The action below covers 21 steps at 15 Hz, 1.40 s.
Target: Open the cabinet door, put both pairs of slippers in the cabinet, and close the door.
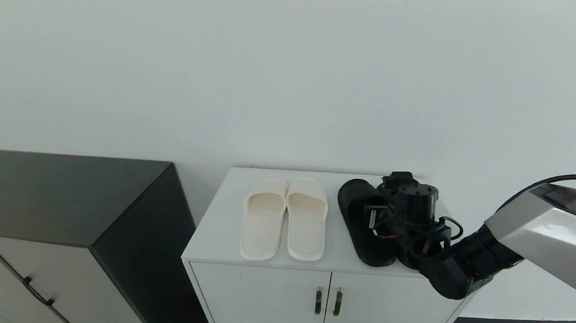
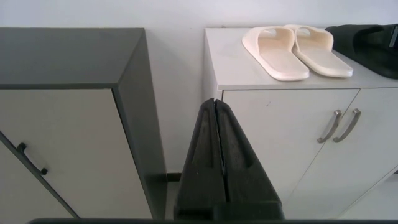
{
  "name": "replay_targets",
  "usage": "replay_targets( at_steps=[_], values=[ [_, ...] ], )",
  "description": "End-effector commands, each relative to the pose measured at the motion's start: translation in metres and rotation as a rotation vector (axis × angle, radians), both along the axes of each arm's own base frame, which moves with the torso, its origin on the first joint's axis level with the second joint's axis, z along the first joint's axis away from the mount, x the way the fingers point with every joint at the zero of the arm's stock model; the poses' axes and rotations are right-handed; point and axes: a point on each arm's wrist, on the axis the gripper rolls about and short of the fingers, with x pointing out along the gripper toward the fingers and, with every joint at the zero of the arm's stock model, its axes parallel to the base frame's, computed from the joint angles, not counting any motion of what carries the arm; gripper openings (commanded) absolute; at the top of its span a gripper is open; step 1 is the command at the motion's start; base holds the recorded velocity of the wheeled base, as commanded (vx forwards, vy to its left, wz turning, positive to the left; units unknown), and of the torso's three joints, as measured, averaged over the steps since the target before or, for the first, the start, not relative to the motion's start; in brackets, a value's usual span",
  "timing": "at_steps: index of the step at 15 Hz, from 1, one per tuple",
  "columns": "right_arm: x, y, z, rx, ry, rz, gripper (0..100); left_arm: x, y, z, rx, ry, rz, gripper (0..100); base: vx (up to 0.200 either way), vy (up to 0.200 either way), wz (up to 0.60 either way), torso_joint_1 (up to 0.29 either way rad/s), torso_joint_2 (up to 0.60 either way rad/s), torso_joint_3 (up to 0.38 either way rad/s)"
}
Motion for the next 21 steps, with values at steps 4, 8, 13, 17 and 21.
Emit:
replay_targets(
  at_steps=[4, 8, 13, 17, 21],
  values=[
    [0.0, -0.001, 0.007, 0.002, -0.019, -0.004, 0, 0.0, 0.0, 0.0, -0.001, 0.0, 0.0, 0, 0.0, 0.0, 0.0, 0.0, 0.0, 0.0],
    [-0.019, -0.007, 0.026, 0.006, -0.039, 0.021, 0, 0.0, 0.0, 0.0, -0.001, 0.0, 0.0, 0, 0.0, 0.0, 0.0, 0.0, 0.0, 0.0],
    [-0.106, -0.035, 0.056, 0.055, 0.002, 0.434, 0, 0.0, 0.0, 0.0, -0.001, 0.0, 0.0, 0, 0.0, 0.0, 0.0, 0.0, 0.0, 0.0],
    [-0.152, -0.042, 0.057, 0.053, 0.03, 0.598, 0, 0.0, 0.0, 0.0, 0.004, 0.0, -0.001, 0, 0.0, 0.0, 0.0, 0.0, 0.0, 0.0],
    [-0.158, -0.041, 0.057, 0.052, 0.034, 0.615, 0, 0.0, 0.0, 0.0, 0.004, 0.0, -0.001, 0, -0.1, 0.0, 0.0, 0.0, 0.0, 0.001]
  ],
)
